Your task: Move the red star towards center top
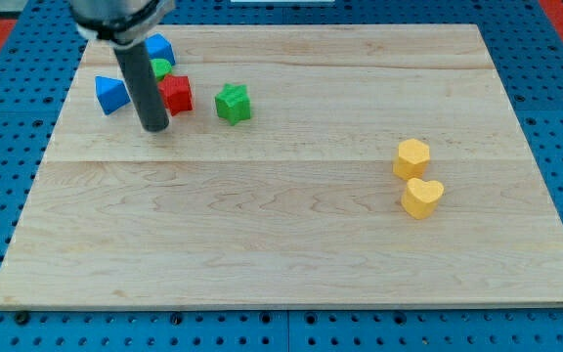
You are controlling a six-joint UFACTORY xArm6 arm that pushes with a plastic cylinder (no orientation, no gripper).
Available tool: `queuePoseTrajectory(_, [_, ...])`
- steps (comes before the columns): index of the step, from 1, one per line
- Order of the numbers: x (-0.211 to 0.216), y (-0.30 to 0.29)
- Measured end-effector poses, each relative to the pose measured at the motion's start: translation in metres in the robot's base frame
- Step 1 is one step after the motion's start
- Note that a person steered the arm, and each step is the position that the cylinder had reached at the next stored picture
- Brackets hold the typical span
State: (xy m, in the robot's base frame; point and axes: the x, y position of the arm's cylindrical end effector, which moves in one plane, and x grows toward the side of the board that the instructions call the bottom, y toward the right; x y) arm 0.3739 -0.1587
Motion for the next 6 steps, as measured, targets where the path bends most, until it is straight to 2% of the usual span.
queuePoseTrajectory(1, [-0.021, 0.000])
queuePoseTrajectory(2, [-0.061, 0.019])
queuePoseTrajectory(3, [-0.092, 0.086])
queuePoseTrajectory(4, [-0.097, 0.138])
queuePoseTrajectory(5, [-0.096, 0.084])
queuePoseTrajectory(6, [-0.115, 0.075])
